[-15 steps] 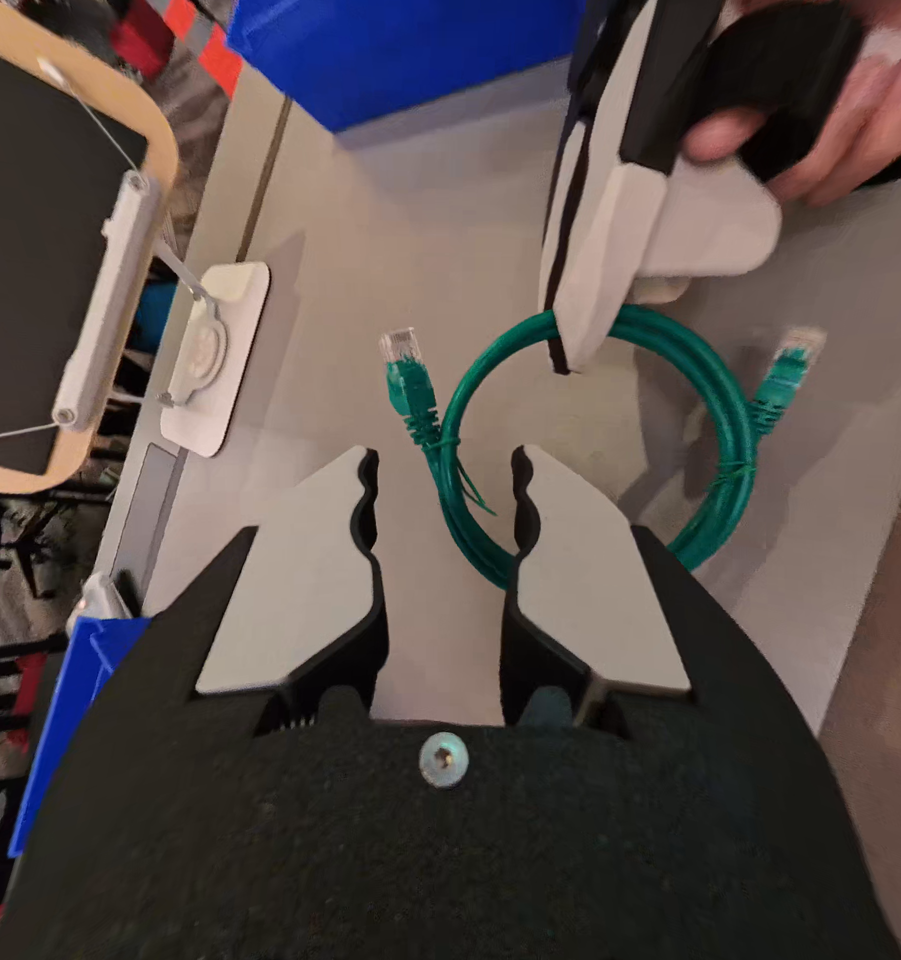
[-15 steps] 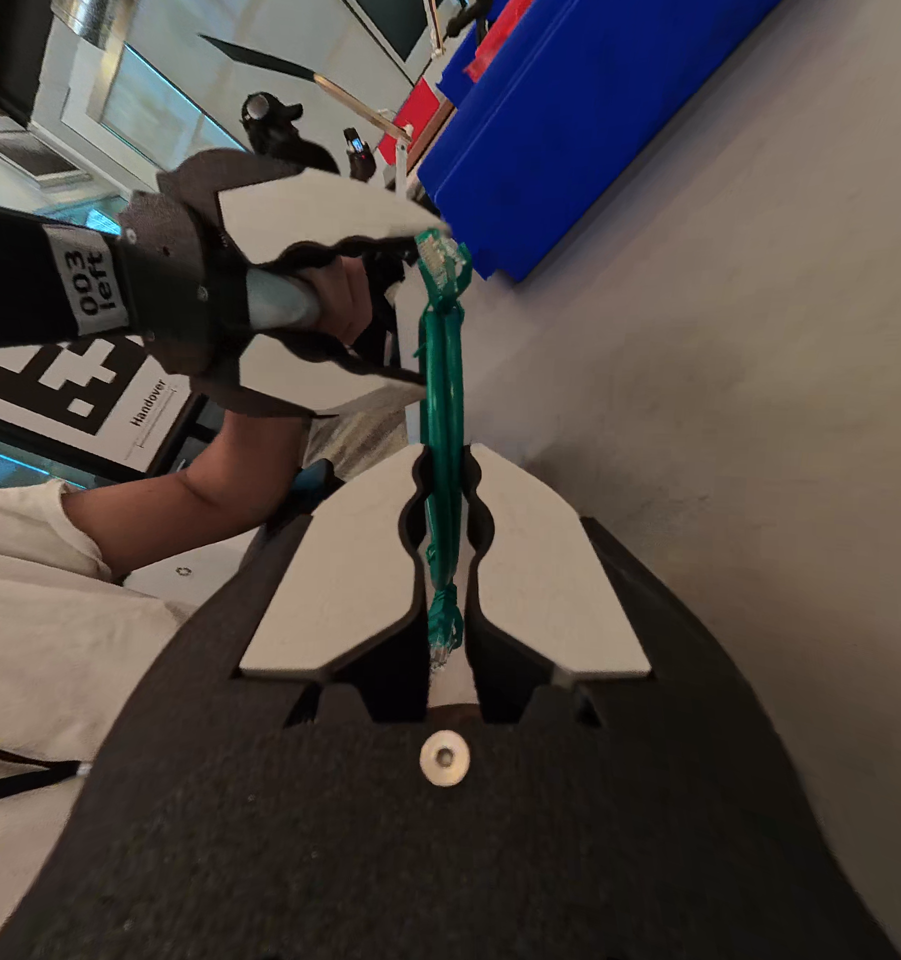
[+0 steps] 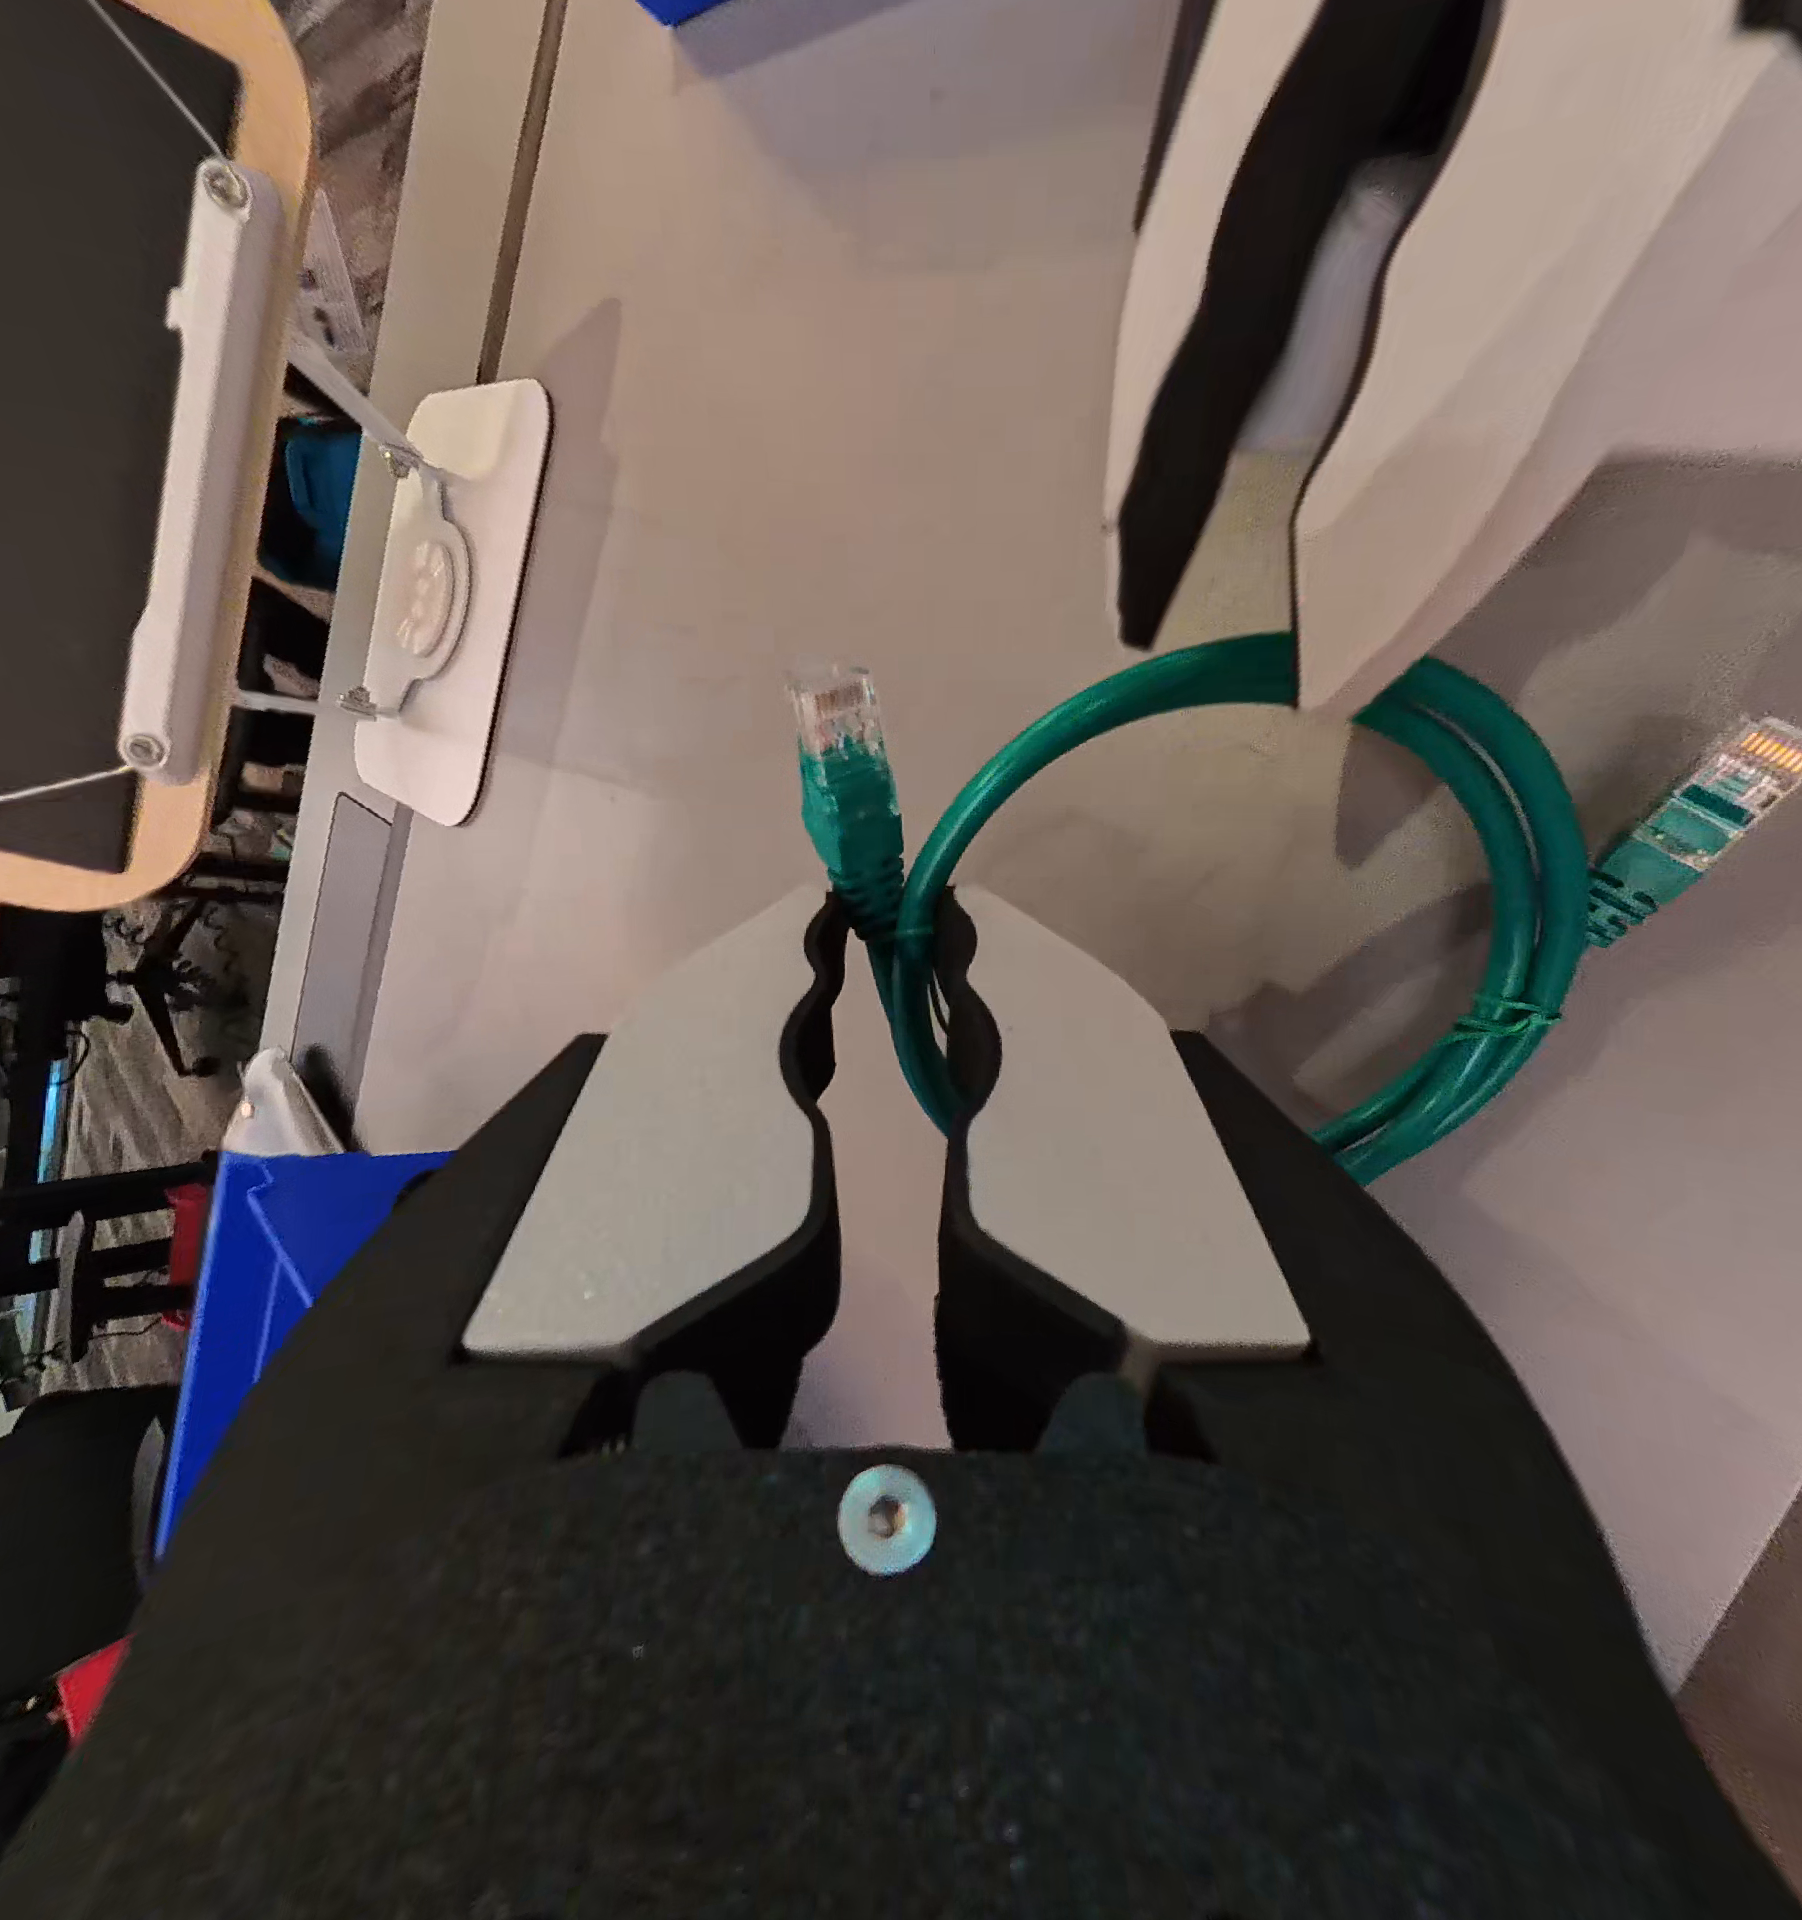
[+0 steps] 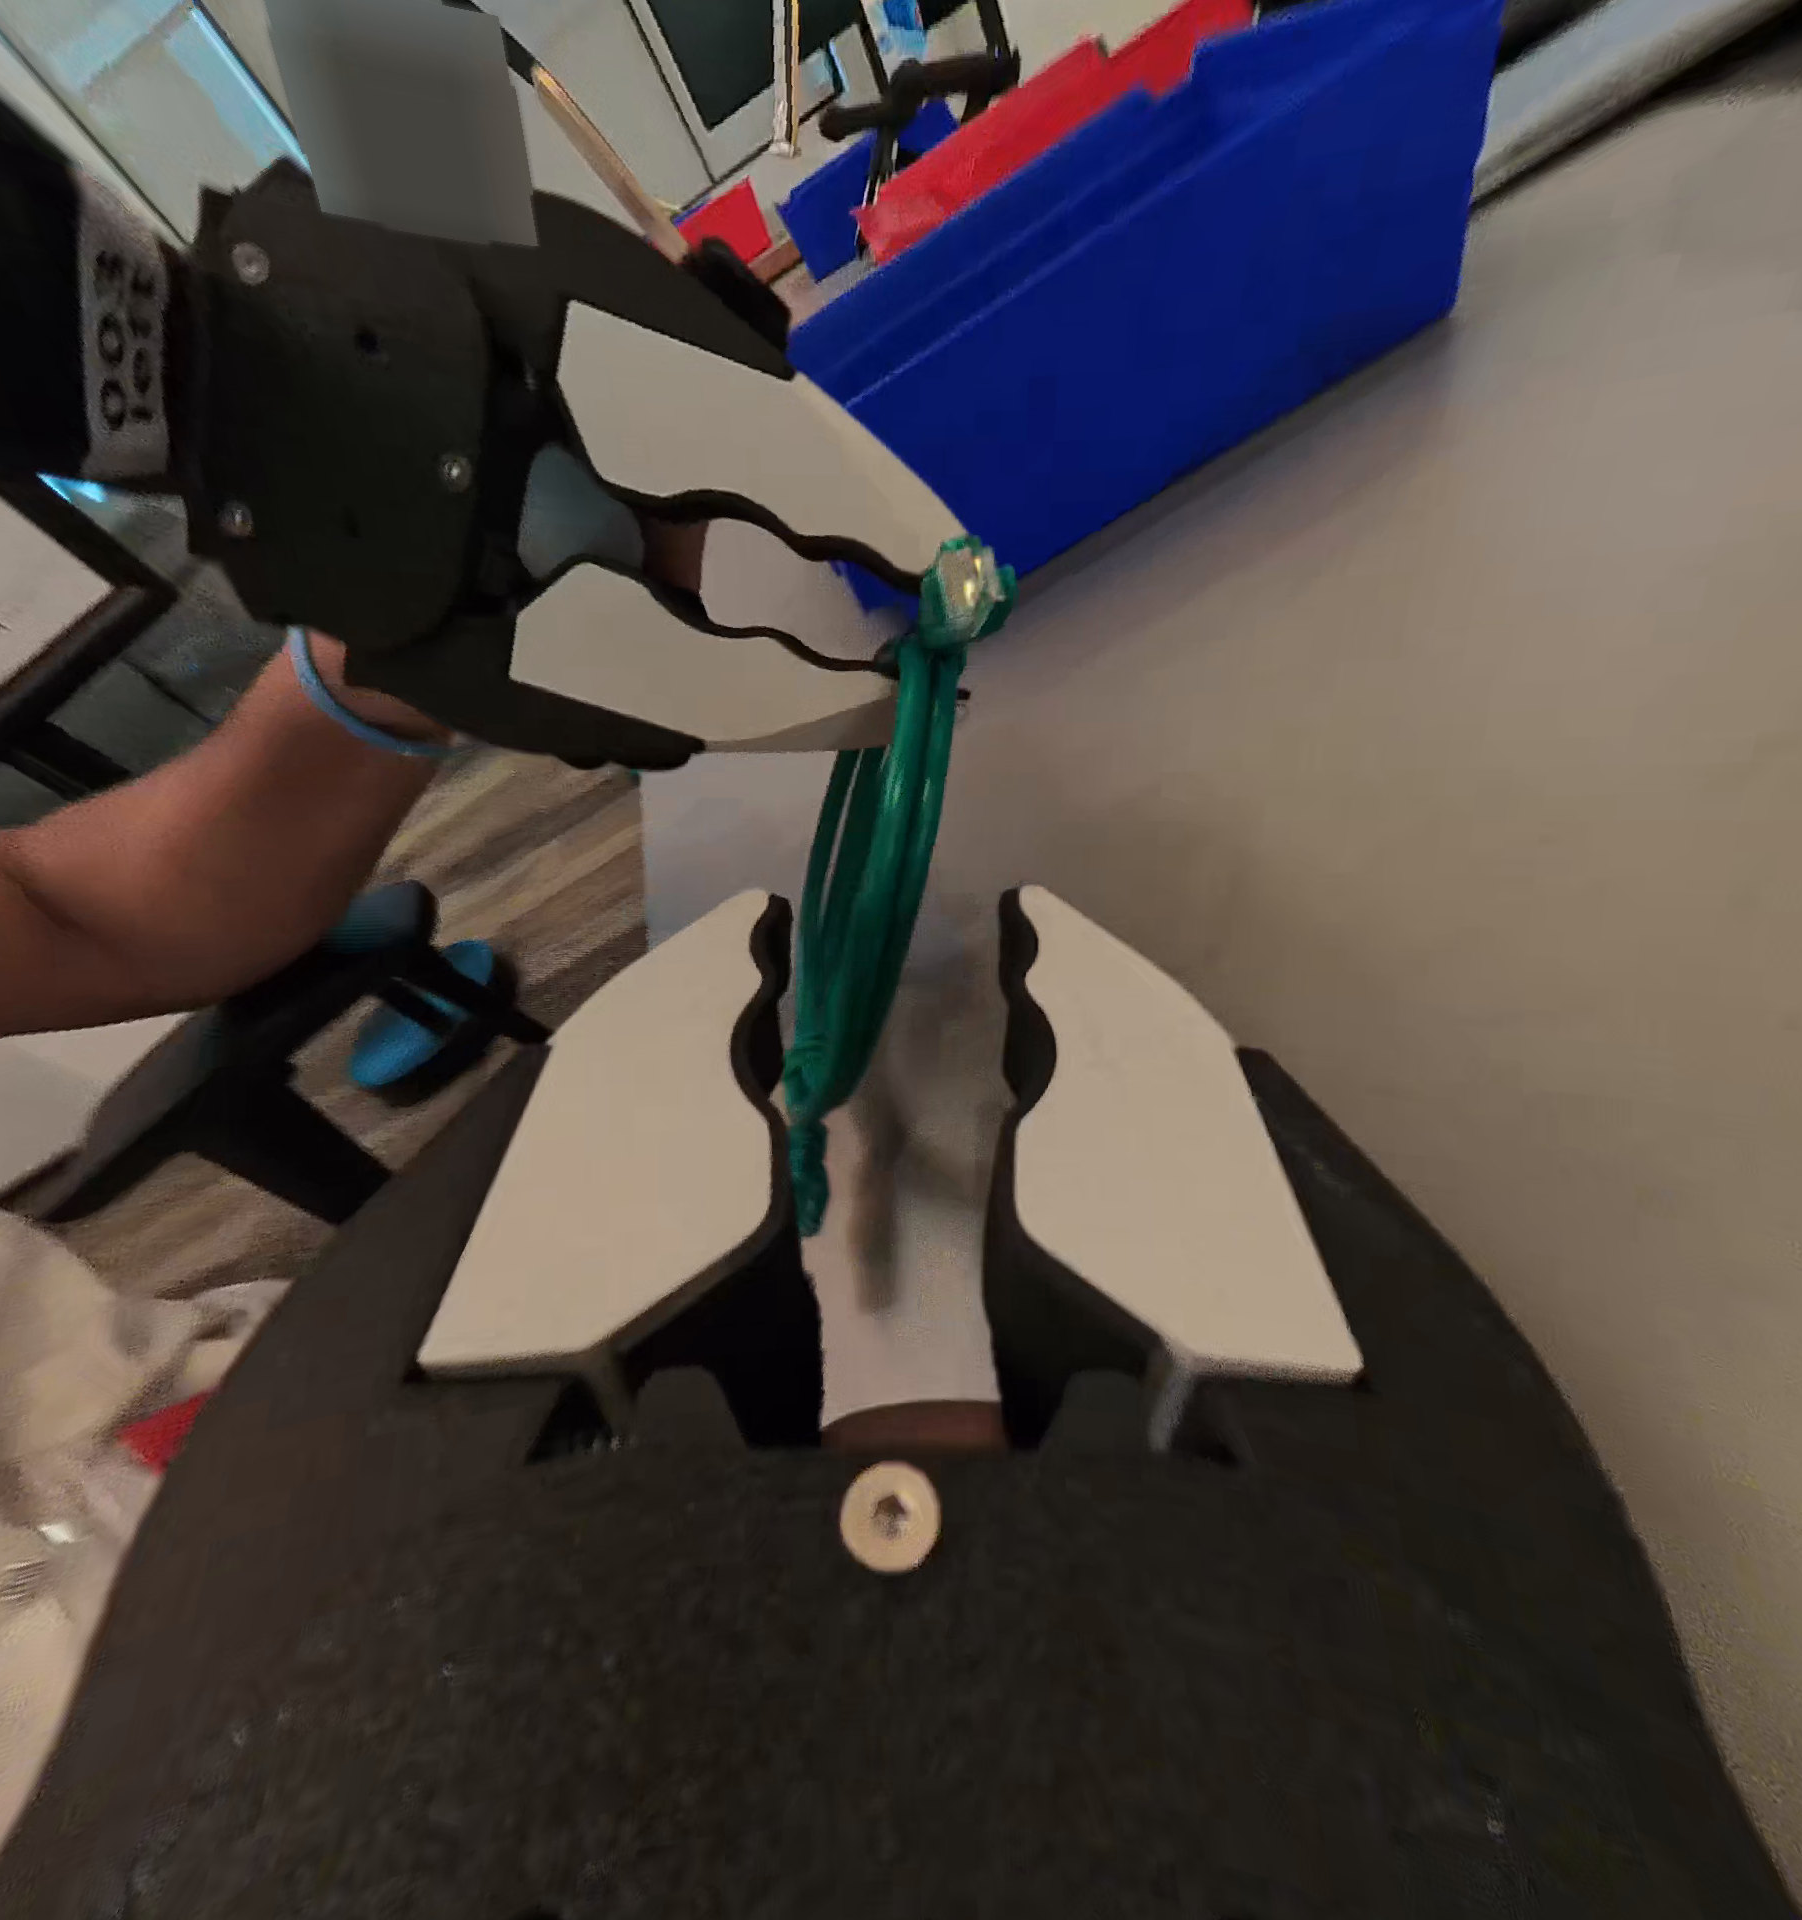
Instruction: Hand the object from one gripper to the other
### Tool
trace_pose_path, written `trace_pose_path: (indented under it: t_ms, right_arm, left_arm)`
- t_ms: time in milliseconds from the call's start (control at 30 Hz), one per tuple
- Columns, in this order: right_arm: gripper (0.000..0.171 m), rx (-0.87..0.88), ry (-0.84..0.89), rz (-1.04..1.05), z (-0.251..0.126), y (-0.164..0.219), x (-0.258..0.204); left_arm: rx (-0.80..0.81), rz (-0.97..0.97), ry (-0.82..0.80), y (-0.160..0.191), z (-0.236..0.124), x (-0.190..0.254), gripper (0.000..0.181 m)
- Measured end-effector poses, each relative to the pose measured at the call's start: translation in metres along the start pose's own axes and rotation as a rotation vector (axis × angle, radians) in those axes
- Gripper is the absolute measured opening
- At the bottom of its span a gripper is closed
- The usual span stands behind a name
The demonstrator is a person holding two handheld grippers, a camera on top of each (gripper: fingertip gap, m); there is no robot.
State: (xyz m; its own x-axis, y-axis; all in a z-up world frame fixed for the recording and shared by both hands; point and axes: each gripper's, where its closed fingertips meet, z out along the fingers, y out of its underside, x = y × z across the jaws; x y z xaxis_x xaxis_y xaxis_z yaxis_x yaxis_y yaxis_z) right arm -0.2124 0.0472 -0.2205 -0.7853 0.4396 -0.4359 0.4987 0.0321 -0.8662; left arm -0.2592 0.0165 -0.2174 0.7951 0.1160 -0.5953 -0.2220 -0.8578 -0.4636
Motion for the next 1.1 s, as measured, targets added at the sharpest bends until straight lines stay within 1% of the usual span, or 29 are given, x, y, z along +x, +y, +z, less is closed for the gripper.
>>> trace_pose_path:
  t_ms: [133,200,267,333,400,467,533,600,700,767,800,900,967,1033,1100]
  right_arm:
    - [0.046,0.047,0.095,-0.23,-0.011,-0.013,0.005]
    - [0.05,0.068,0.199,-0.43,-0.018,-0.025,0.009]
    - [0.054,0.048,0.319,-0.66,-0.021,-0.036,0.013]
    - [0.059,0.011,0.443,-0.871,-0.023,-0.046,0.016]
    - [0.055,-0.015,0.554,-1.087,-0.024,-0.053,0.015]
    - [0.057,0.029,0.636,-1.284,-0.024,-0.057,0.009]
    - [0.057,0.035,0.714,-1.402,-0.024,-0.055,0.01]
    - [0.059,0.05,0.778,-1.51,-0.024,-0.052,0.006]
    - [0.055,0.025,0.859,-1.733,-0.022,-0.046,-0.001]
    - [0.052,0.019,0.908,-1.797,-0.022,-0.045,-0.004]
    - [0.053,0.008,0.935,-1.82,-0.022,-0.047,-0.004]
    - [0.055,-0.034,1.01,-1.838,-0.024,-0.055,0.004]
    - [0.058,-0.067,1.011,-1.868,-0.023,-0.053,0.008]
    - [0.057,-0.076,1.017,-1.91,-0.02,-0.05,0.007]
    - [0.052,-0.097,1.034,-1.96,-0.019,-0.047,0.008]
  left_arm:
    - [0.079,0.064,0.096,-0.003,-0.012,0.002,0.016]
    - [0.077,0.067,0.199,-0.004,-0.016,0.007,0.016]
    - [0.07,0.031,0.327,-0.007,-0.02,0.011,0.016]
    - [0.068,-0.02,0.487,-0.012,-0.024,0.019,0.017]
    - [0.067,-0.098,0.695,-0.019,-0.032,0.028,0.017]
    - [0.118,-0.201,0.914,-0.033,-0.044,0.032,0.017]
    - [0.138,-0.31,1.107,-0.043,-0.051,0.03,0.017]
    - [0.136,-0.383,1.251,-0.047,-0.052,0.028,0.017]
    - [0.195,-0.567,1.457,-0.06,-0.052,0.013,0.017]
    - [0.204,-0.685,1.486,-0.062,-0.039,0.001,0.016]
    - [0.186,-0.714,1.501,-0.06,-0.034,0.0,0.016]
    - [0.12,-0.731,1.543,-0.056,-0.029,0.013,0.016]
    - [0.083,-0.721,1.567,-0.054,-0.031,0.026,0.016]
    - [0.04,-0.737,1.588,-0.053,-0.031,0.036,0.016]
    - [-0.021,-0.796,1.595,-0.05,-0.029,0.041,0.016]
